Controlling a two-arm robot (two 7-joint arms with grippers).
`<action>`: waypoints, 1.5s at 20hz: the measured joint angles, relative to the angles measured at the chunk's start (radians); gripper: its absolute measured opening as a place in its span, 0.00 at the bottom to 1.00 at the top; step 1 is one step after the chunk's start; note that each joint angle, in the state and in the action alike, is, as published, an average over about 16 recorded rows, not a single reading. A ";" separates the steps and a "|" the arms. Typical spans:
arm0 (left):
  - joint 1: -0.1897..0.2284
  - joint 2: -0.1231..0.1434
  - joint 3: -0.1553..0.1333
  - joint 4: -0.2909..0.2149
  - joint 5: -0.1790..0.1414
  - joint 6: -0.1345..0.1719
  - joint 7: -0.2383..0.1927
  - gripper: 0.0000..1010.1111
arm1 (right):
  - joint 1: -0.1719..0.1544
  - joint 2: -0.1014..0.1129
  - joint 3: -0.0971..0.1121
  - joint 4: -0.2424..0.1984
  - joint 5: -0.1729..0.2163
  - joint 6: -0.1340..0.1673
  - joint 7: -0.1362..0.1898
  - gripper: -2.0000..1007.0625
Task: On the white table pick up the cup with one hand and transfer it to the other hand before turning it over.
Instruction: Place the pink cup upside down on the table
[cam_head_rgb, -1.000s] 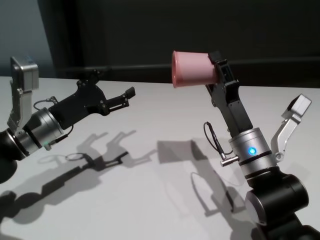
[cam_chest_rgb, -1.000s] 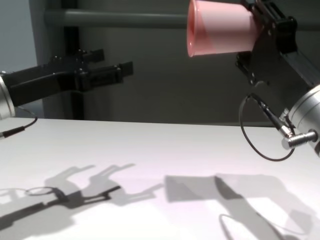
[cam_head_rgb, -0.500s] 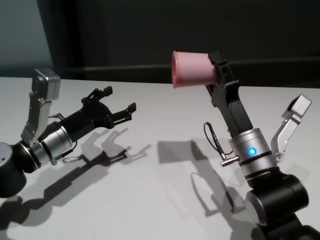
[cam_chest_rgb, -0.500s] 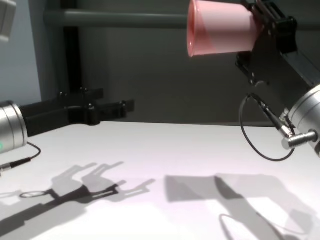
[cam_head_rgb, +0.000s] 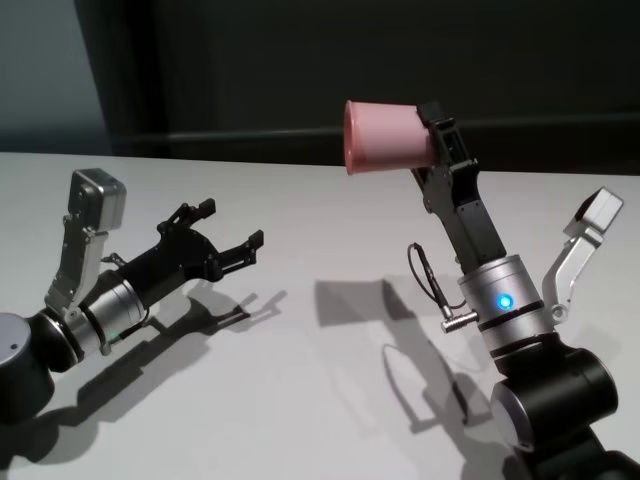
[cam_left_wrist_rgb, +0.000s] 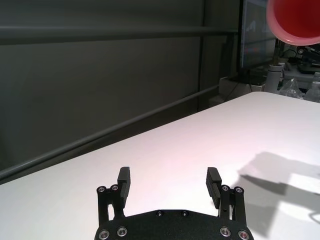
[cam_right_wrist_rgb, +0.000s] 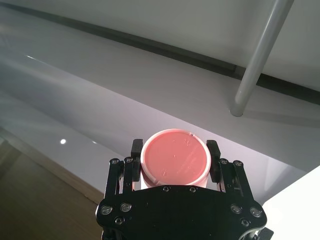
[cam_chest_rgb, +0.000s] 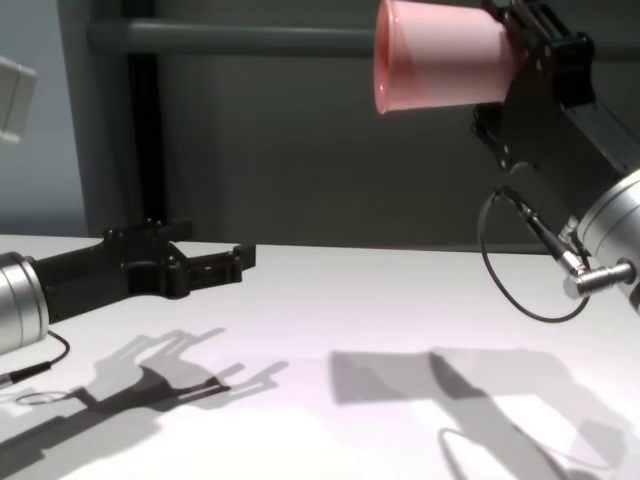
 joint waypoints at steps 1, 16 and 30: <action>0.002 -0.002 -0.001 0.004 0.004 -0.003 0.000 0.99 | 0.000 0.000 0.000 0.000 0.000 0.000 0.000 0.73; 0.010 -0.019 -0.009 0.039 0.025 -0.021 -0.018 0.99 | 0.000 0.000 0.000 0.000 0.000 0.000 0.000 0.73; 0.009 -0.018 -0.008 0.036 0.023 -0.021 -0.016 0.99 | 0.000 0.001 -0.001 0.000 0.000 -0.002 -0.002 0.73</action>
